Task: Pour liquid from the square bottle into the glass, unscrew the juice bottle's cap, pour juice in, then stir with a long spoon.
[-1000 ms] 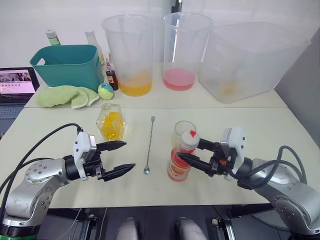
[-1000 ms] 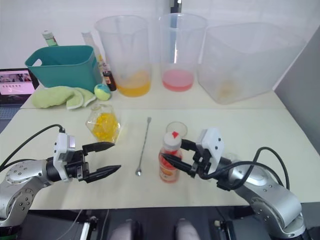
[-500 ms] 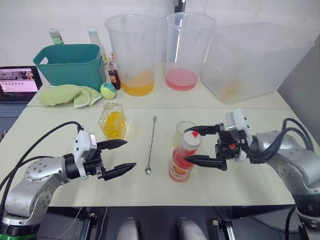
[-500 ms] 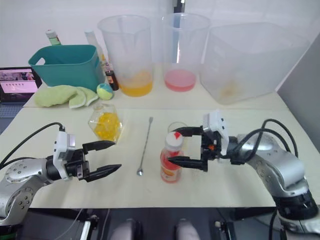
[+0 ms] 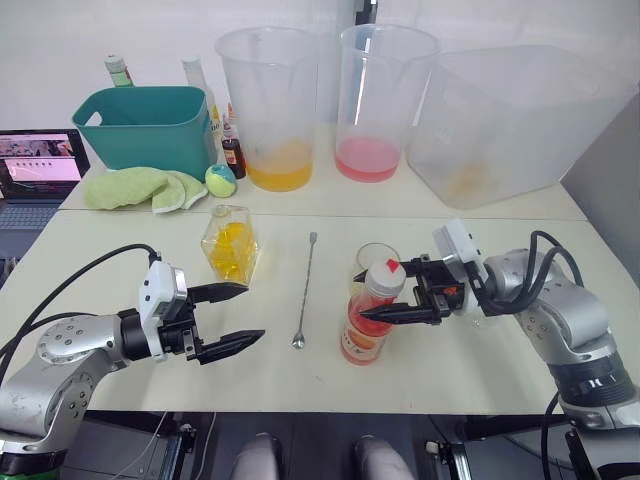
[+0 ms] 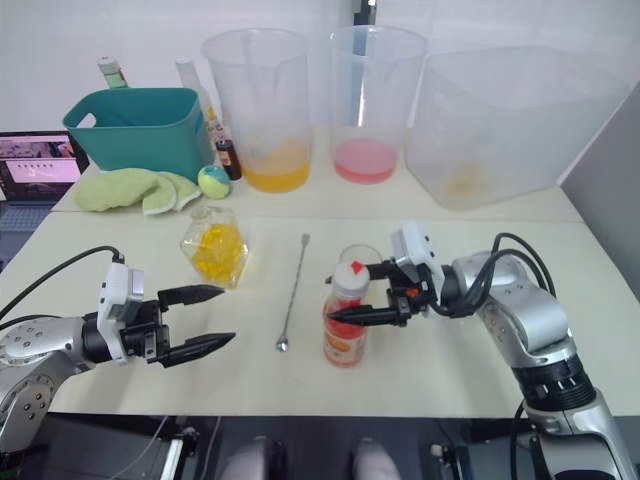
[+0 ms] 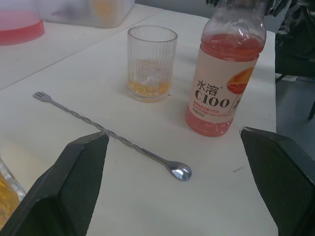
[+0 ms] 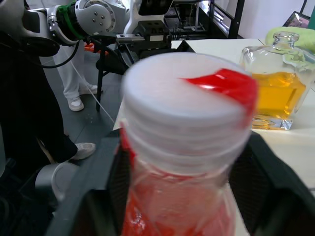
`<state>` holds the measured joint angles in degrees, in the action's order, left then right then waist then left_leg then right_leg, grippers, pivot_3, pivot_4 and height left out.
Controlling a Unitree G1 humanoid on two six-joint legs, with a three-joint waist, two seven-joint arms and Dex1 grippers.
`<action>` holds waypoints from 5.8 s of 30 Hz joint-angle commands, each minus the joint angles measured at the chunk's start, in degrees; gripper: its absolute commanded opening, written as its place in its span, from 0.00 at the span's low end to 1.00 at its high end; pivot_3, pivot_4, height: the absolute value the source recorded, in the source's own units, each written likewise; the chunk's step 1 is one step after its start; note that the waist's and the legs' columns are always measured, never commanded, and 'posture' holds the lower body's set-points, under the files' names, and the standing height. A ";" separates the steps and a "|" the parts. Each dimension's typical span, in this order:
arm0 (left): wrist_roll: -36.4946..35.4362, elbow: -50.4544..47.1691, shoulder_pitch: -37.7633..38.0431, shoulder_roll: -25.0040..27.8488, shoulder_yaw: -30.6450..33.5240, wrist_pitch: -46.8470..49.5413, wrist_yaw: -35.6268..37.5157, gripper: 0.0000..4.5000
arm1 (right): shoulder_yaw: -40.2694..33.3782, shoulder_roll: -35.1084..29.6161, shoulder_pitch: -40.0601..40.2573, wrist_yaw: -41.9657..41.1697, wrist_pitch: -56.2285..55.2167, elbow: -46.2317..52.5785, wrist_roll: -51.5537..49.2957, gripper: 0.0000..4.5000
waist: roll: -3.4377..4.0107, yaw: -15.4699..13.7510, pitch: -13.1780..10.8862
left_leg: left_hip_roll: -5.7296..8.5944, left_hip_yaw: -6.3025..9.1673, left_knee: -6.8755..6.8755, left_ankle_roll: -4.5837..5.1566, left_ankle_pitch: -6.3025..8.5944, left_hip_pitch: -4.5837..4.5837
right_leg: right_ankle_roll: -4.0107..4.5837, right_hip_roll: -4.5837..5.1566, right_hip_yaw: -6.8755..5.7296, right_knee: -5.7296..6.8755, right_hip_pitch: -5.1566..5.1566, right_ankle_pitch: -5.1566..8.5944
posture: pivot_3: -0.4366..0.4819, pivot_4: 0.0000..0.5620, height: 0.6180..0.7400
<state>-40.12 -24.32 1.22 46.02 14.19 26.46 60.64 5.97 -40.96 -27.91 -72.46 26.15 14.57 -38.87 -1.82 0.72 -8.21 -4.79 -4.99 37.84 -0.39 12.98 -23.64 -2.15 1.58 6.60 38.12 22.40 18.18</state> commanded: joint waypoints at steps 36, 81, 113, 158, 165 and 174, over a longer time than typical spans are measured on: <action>2.48 2.18 -3.89 -3.37 -3.60 -3.50 -0.94 1.00 | -14.25 -2.97 18.74 34.66 16.39 26.16 -14.46 1.00 | -0.14 0.19 0.04 | 0.02 0.09 0.01 -0.03 -0.03 -0.08 | 0.00 -0.03 0.00 -0.12 -0.04 0.01 | 0.48 0.27 0.92; 2.35 0.70 -2.72 -3.38 -2.75 -3.51 -3.02 1.00 | -8.52 10.42 31.10 59.43 15.64 39.31 -1.86 0.30 | -0.16 0.06 0.06 | 0.04 0.18 0.00 -0.03 -0.01 -0.13 | 0.02 0.01 -0.11 -0.04 -0.01 0.02 | 0.48 0.27 0.92; -9.48 -2.17 -18.02 -4.25 -8.06 10.95 -4.38 1.00 | -31.45 -17.16 25.08 21.76 20.41 19.13 -24.88 1.00 | -0.37 -0.04 0.11 | 0.06 0.24 0.02 -0.04 -0.03 -0.04 | 0.02 -0.04 -0.08 -0.13 -0.18 0.03 | 0.48 0.27 0.92; 7.22 9.64 -36.80 -24.16 -29.53 6.27 -2.22 0.28 | -32.54 -11.77 21.73 25.18 18.73 19.42 -24.61 1.00 | -0.28 -1.24 0.07 | 0.32 0.48 0.14 -0.02 -0.04 -0.17 | -0.11 -0.07 0.17 -0.06 -0.17 -0.02 | 0.48 0.27 0.92; 10.76 11.39 -35.85 -22.65 -29.80 -0.99 2.31 0.27 | -26.21 -8.54 17.55 37.47 20.10 27.39 -29.77 1.00 | -0.27 -1.06 0.07 | 0.30 0.51 0.14 -0.02 -0.04 -0.18 | -0.11 -0.08 0.15 -0.06 -0.17 -0.02 | 0.48 0.27 0.92; 12.56 13.28 -37.16 -23.14 -30.45 -3.42 4.07 0.27 | -20.70 -5.66 16.26 44.63 18.95 29.59 -26.76 1.00 | -0.27 -0.85 0.07 | 0.30 0.53 0.15 -0.02 -0.04 -0.21 | -0.11 -0.08 0.15 -0.05 -0.17 -0.02 | 0.48 0.27 0.92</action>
<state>-28.60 -10.67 -34.95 22.87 -16.39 24.13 64.54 -13.88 -46.56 -10.76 -28.28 46.36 43.19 -65.49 -2.09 -0.13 -8.14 -4.49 -4.46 37.99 -0.41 12.94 -23.85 -2.26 1.49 6.74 38.06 22.24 18.16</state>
